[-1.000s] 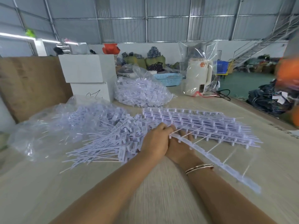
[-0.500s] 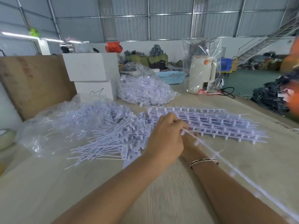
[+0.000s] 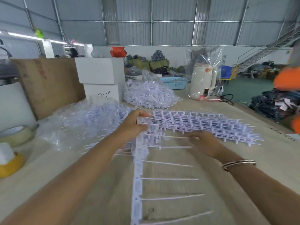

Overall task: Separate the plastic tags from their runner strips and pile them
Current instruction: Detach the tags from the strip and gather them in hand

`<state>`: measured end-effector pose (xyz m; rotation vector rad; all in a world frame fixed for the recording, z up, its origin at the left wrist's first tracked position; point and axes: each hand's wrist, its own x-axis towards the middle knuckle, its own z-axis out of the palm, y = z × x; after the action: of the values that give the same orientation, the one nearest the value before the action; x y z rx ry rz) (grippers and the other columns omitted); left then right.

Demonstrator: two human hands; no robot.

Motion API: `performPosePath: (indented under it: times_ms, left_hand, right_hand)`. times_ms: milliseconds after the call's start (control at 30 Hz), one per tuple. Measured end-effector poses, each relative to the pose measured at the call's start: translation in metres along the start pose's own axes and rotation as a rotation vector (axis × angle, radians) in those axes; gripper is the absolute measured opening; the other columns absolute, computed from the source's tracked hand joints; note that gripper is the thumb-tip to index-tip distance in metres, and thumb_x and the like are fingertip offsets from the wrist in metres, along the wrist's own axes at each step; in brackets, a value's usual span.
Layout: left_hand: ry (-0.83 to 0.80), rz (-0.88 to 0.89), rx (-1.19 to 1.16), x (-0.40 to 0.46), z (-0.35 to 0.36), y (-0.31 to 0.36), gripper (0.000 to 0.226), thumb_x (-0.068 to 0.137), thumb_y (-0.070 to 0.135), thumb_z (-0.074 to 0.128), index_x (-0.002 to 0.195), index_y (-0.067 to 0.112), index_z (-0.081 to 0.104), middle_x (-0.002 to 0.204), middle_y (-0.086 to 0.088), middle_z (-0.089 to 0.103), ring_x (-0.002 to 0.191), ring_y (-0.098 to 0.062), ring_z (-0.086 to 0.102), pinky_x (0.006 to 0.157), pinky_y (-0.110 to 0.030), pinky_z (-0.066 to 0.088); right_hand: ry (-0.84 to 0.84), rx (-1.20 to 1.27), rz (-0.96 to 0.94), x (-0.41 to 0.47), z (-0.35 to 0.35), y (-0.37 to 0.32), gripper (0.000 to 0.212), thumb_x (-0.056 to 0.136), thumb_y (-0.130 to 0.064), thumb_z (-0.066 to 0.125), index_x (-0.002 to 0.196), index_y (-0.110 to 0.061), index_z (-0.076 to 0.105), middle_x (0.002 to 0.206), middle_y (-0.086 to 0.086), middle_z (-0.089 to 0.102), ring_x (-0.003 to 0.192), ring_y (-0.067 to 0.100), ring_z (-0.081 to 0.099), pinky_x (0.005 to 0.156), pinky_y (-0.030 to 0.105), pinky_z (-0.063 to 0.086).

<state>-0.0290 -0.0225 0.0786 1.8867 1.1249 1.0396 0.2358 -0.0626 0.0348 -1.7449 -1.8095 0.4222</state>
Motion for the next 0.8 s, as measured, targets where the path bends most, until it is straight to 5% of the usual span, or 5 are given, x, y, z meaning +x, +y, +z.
performPosePath:
  times_ms: [200, 267, 367, 633, 800]
  left_hand:
    - [-0.225, -0.035, 0.124, -0.01, -0.017, 0.001, 0.041, 0.087, -0.011, 0.045, 0.088, 0.03, 0.051, 0.13, 0.006, 0.035, 0.08, -0.008, 0.056, 0.067, -0.022, 0.05]
    - [-0.283, 0.011, 0.139, -0.014, -0.014, 0.004, 0.046, 0.083, -0.015, 0.041, 0.085, 0.03, 0.05, 0.123, 0.009, 0.04, 0.078, 0.002, 0.053, 0.057, -0.013, 0.046]
    - [-0.335, 0.059, 0.156, -0.018, -0.006, 0.007, 0.048, 0.078, -0.018, 0.037, 0.084, 0.028, 0.048, 0.111, 0.011, 0.046, 0.07, 0.02, 0.05, 0.051, -0.011, 0.042]
    - [-0.377, 0.175, 0.184, -0.021, -0.007, 0.014, 0.051, 0.072, -0.019, 0.032, 0.079, 0.029, 0.048, 0.089, 0.011, 0.047, 0.066, 0.008, 0.044, 0.054, -0.01, 0.037]
    - [-0.262, 0.155, 0.083, -0.02, -0.019, 0.015, 0.065, 0.075, -0.018, 0.034, 0.083, 0.044, 0.05, 0.103, 0.03, 0.05, 0.056, 0.004, 0.049, 0.052, -0.021, 0.04]
  right_hand:
    - [0.267, 0.247, 0.161, -0.013, -0.014, -0.005, 0.023, 0.095, -0.013, 0.047, 0.104, -0.02, 0.067, 0.113, 0.002, 0.065, 0.101, 0.026, 0.06, 0.088, 0.037, 0.045]
    - [0.283, 0.301, 0.122, -0.009, -0.007, -0.019, 0.024, 0.097, -0.016, 0.046, 0.111, -0.021, 0.064, 0.109, -0.001, 0.063, 0.093, 0.024, 0.059, 0.082, 0.029, 0.046]
    - [0.215, 0.331, 0.002, 0.0, 0.005, -0.047, 0.026, 0.097, -0.021, 0.045, 0.118, -0.024, 0.06, 0.108, -0.008, 0.057, 0.089, 0.007, 0.052, 0.068, 0.01, 0.038]
    - [-0.132, 0.437, -0.039, 0.028, 0.031, -0.084, 0.048, 0.097, -0.038, 0.043, 0.143, -0.029, 0.033, 0.124, -0.016, 0.035, 0.114, 0.001, 0.033, 0.094, 0.02, 0.026]
    - [0.16, 0.504, -0.084, 0.038, 0.027, -0.089, 0.022, 0.097, -0.019, 0.045, 0.116, -0.016, 0.057, 0.079, -0.001, 0.059, 0.062, -0.001, 0.052, 0.053, 0.005, 0.037]
